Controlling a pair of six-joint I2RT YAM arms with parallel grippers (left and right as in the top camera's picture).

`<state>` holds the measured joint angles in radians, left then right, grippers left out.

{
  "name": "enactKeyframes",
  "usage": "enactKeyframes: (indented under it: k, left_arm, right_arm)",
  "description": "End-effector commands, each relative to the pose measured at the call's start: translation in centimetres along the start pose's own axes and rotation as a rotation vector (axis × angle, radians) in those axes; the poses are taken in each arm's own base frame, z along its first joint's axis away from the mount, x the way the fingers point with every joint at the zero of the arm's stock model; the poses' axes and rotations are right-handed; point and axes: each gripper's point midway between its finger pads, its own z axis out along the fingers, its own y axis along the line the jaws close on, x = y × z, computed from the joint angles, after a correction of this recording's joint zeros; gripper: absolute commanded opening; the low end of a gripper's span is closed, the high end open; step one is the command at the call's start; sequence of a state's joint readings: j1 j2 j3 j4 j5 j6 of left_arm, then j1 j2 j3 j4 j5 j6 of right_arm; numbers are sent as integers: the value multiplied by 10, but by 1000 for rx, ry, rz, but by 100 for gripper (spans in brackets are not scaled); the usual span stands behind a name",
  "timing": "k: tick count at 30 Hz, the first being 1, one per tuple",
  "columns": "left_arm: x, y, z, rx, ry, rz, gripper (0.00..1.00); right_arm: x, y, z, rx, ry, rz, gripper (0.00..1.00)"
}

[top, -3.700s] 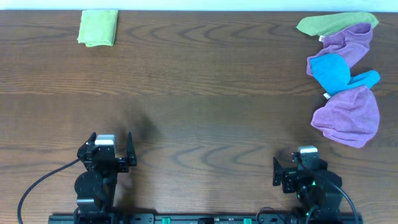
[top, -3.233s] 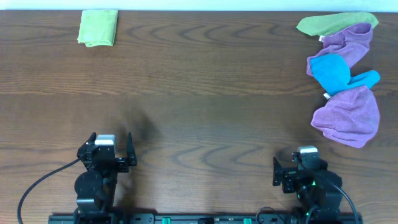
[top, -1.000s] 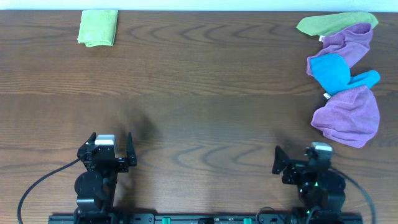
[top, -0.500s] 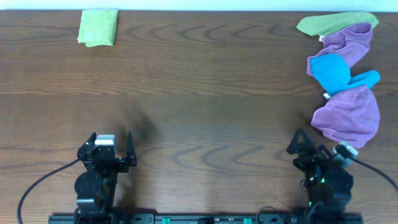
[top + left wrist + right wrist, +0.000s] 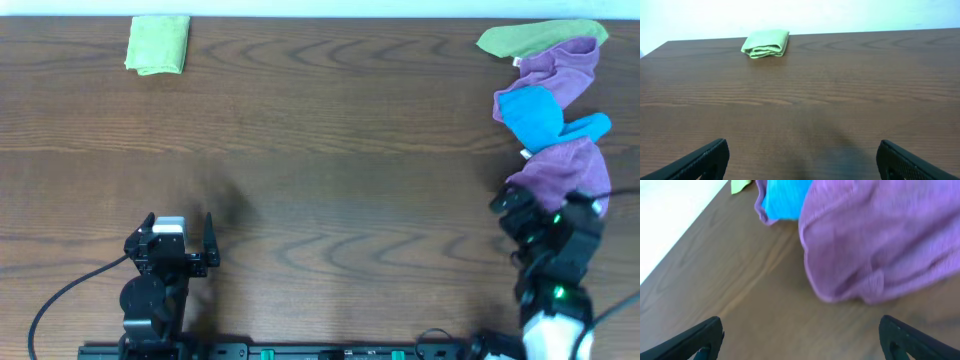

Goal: Fold the cloth
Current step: 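Reach the right gripper to the pink-purple cloth in the right pile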

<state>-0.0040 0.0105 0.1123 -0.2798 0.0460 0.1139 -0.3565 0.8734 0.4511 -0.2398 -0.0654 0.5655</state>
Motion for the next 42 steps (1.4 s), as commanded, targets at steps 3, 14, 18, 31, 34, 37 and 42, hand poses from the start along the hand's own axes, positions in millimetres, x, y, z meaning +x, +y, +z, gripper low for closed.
enactKeyframes:
  k: [3,14,18,31,34,37,42]
  left_arm:
    - [12,0,3,1,26,21,95]
    - [12,-1,3,1,26,21,95]
    - [12,0,3,1,26,21,95]
    - [12,0,3,1,26,21,95]
    - [12,0,3,1,26,21,95]
    - [12,-1,3,1,26,21,95]
    - [12,-1,3,1,26,21,95]
  right_arm:
    - [-30,1,30,33,52,-58,96]
    - [-62,-20,76,-54,161,79,89]
    - [-66,-24,84,-133,173,120,87]
    - [-66,-44,98,-115,171,151,68]
    - [-68,-43,99,-118,161,146,50]
    - [-67,-44,101,-117,164,147,37]
    - [-64,-50,104,-101,171,125,61]
